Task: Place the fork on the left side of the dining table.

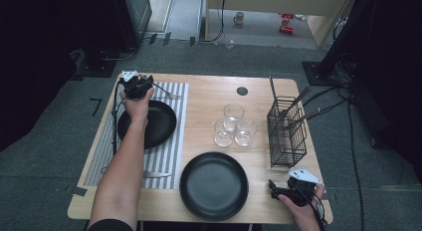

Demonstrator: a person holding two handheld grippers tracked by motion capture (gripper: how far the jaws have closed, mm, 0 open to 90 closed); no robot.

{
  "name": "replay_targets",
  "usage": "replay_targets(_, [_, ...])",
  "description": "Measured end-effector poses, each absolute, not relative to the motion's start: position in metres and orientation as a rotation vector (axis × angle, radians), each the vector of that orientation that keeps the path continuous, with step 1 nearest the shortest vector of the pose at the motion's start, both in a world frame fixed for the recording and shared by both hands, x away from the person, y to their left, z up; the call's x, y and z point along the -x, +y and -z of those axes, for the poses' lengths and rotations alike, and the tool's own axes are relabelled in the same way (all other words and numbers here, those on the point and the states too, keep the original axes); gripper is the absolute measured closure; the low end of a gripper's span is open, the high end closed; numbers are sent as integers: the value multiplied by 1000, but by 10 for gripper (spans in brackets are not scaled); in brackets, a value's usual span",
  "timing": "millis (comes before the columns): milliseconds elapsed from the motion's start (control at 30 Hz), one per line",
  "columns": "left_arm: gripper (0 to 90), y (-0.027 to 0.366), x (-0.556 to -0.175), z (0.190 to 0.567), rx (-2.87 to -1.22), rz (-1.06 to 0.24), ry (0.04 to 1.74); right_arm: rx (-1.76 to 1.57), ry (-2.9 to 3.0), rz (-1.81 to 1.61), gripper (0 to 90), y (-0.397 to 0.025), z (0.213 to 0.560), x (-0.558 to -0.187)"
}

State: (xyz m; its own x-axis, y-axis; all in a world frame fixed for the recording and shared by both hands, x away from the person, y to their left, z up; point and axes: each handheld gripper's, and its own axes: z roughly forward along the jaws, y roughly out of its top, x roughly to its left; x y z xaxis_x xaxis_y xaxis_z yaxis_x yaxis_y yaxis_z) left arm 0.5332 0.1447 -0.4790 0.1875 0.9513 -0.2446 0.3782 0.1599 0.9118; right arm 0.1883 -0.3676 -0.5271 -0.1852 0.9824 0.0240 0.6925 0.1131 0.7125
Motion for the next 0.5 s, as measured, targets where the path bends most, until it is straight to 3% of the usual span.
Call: replay_targets(500, [589, 154, -537, 484, -1377, -657, 1433, -1620, 1938, -835, 0, -368, 527, -188])
